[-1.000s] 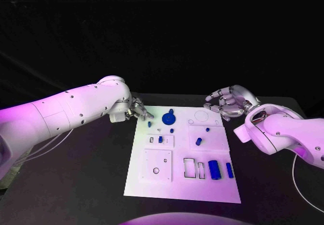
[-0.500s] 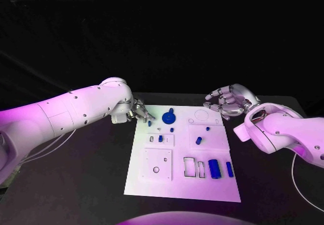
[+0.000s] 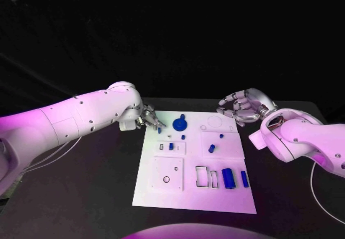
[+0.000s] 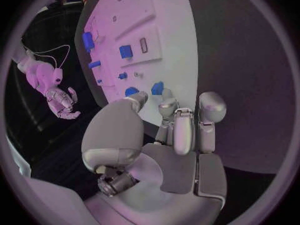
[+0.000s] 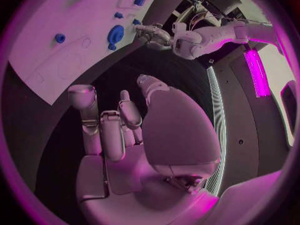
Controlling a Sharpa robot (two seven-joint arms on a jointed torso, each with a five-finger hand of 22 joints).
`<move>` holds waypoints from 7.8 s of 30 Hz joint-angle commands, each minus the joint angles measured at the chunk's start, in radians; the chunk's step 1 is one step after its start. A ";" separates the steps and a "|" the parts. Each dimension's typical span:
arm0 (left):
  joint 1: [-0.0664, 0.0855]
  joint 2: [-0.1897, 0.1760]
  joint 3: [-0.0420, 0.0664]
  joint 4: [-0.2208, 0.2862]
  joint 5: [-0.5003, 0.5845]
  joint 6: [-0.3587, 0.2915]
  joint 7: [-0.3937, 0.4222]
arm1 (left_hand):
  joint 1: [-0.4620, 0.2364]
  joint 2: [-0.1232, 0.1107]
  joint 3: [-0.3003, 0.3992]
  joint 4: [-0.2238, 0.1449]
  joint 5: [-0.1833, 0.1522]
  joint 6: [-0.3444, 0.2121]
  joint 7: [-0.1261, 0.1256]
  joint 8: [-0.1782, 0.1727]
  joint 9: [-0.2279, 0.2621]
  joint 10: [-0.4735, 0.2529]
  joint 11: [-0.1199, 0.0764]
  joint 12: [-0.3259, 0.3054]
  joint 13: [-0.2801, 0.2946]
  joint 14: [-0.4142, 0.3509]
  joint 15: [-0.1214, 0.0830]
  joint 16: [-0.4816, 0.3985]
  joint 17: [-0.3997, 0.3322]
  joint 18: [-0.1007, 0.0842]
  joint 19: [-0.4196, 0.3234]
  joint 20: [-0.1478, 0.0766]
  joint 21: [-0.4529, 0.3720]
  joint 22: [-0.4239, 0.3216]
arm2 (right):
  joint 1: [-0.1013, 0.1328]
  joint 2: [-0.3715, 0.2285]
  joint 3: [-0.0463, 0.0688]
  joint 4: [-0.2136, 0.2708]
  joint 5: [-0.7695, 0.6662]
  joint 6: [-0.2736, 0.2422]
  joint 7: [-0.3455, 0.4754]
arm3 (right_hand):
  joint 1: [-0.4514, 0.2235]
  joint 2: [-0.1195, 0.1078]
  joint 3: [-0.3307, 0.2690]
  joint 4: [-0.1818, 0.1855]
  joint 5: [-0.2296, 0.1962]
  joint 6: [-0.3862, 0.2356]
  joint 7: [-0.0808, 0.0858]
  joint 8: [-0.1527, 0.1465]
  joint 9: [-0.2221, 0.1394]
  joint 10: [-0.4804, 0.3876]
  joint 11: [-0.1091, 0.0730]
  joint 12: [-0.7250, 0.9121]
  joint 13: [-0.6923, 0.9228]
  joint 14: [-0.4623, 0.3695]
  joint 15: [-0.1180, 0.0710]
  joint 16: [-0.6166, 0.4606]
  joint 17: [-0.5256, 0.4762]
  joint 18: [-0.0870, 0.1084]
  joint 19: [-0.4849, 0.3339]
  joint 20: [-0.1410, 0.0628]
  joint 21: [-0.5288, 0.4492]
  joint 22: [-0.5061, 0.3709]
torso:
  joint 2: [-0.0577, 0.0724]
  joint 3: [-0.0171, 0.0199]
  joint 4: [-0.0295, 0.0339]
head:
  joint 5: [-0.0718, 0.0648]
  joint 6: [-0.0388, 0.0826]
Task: Assemble the parts on the task board
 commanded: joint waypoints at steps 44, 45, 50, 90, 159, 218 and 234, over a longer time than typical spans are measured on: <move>-0.003 -0.066 0.004 0.080 0.155 -0.054 0.054 | 0.189 -0.004 0.464 -0.189 0.006 -0.009 -0.001 0.039 0.011 0.015 -0.006 0.015 -0.010 0.064 0.005 0.006 0.106 0.007 0.010 0.004 0.021 0.028 | -0.001 -0.002 0.000 0.001 -0.015 0.001 0.001 | -0.008 -0.003 0.002 -0.004 0.002 -0.005 -0.001 0.007 0.002 -0.002 -0.001 0.000 0.004 0.050 -0.007 -0.006 0.043 0.007 -0.005 0.000 0.000 0.002 | -0.001 -0.0004 0.0008 | 0.003 -0.002; -0.003 -0.077 0.004 0.098 0.163 -0.063 0.057 | 0.186 -0.005 0.469 -0.192 0.007 -0.008 -0.001 0.040 0.012 0.016 -0.006 0.016 -0.010 0.064 0.005 0.007 0.107 0.007 0.010 0.004 0.021 0.029 | -0.001 -0.002 0.000 0.001 -0.015 0.001 0.002 | -0.008 -0.003 0.002 -0.004 0.002 -0.005 -0.001 0.007 0.002 -0.002 -0.001 0.000 0.004 0.050 -0.007 -0.006 0.043 0.007 -0.005 0.000 0.000 0.002 | -0.001 -0.0004 0.0013 | 0.003 -0.003; -0.003 -0.130 0.008 0.186 0.180 -0.096 0.070 | 0.170 -0.014 0.501 -0.211 0.010 -0.003 -0.003 0.046 0.014 0.023 -0.008 0.017 -0.010 0.066 0.003 0.009 0.111 0.005 0.017 0.003 0.028 0.041 | -0.001 -0.004 0.000 0.001 -0.015 -0.001 0.004 | -0.008 -0.003 0.002 -0.004 0.002 -0.005 -0.001 0.007 0.002 -0.002 -0.001 0.000 0.004 0.050 -0.007 -0.006 0.043 0.007 -0.005 0.000 0.000 0.002 | -0.001 -0.0006 0.0023 | 0.004 -0.004; -0.075 -0.185 -0.003 0.363 -0.032 -0.133 0.015 | 0.074 -0.064 0.604 -0.273 0.101 0.039 -0.021 0.079 0.026 0.074 -0.026 0.033 0.021 0.068 -0.012 0.011 0.115 -0.004 0.048 -0.012 0.061 0.092 | -0.009 -0.005 0.000 -0.003 -0.007 -0.009 0.022 | -0.008 -0.002 0.003 -0.004 0.002 -0.004 -0.002 0.009 0.003 0.001 -0.002 0.002 0.006 0.050 -0.007 -0.007 0.042 0.007 -0.004 0.000 -0.001 0.002 | 0.001 -0.0003 0.0001 | 0.014 -0.014; -0.083 -0.174 -0.004 0.374 -0.058 -0.114 -0.014 | -0.011 -0.073 0.578 -0.253 0.133 0.060 -0.040 0.104 0.037 0.104 -0.039 0.050 0.056 0.069 -0.021 0.011 0.116 -0.008 0.057 -0.020 0.071 0.112 | -0.009 -0.010 0.000 0.000 -0.007 -0.007 0.022 | -0.008 -0.004 0.004 -0.004 0.002 -0.004 -0.002 0.013 0.004 0.000 -0.003 0.001 0.003 0.050 -0.008 -0.009 0.041 0.007 -0.003 -0.001 -0.006 -0.001 | 0.001 0.0000 -0.0003 | 0.010 -0.026; -0.084 -0.174 -0.005 0.341 -0.048 -0.110 -0.022 | -0.108 -0.091 0.199 -0.029 0.118 0.095 -0.047 0.083 0.010 0.101 -0.044 0.052 0.071 0.069 -0.026 0.011 0.117 -0.009 0.062 -0.026 0.060 0.109 | -0.009 -0.015 0.000 0.002 -0.006 -0.006 0.022 | -0.017 -0.008 0.002 -0.001 0.001 -0.008 -0.002 0.016 0.004 -0.002 -0.003 -0.002 -0.002 0.050 -0.009 -0.012 0.038 0.008 -0.002 -0.002 -0.015 -0.006 | 0.001 -0.0009 -0.0001 | 0.006 -0.030; -0.083 -0.209 0.019 0.382 -0.054 -0.181 -0.001 | -0.101 -0.090 0.157 -0.004 0.119 0.094 -0.047 0.081 0.009 0.096 -0.044 0.046 0.062 0.069 -0.027 0.010 0.117 -0.008 0.061 -0.027 0.058 0.106 | -0.010 -0.015 0.000 0.001 -0.006 -0.006 0.024 | -0.019 -0.008 0.001 -0.001 0.001 -0.008 -0.002 0.016 0.004 -0.002 -0.002 -0.001 -0.002 0.050 -0.009 -0.012 0.037 0.007 -0.001 -0.002 -0.015 -0.006 | 0.000 -0.0011 -0.0001 | 0.006 -0.025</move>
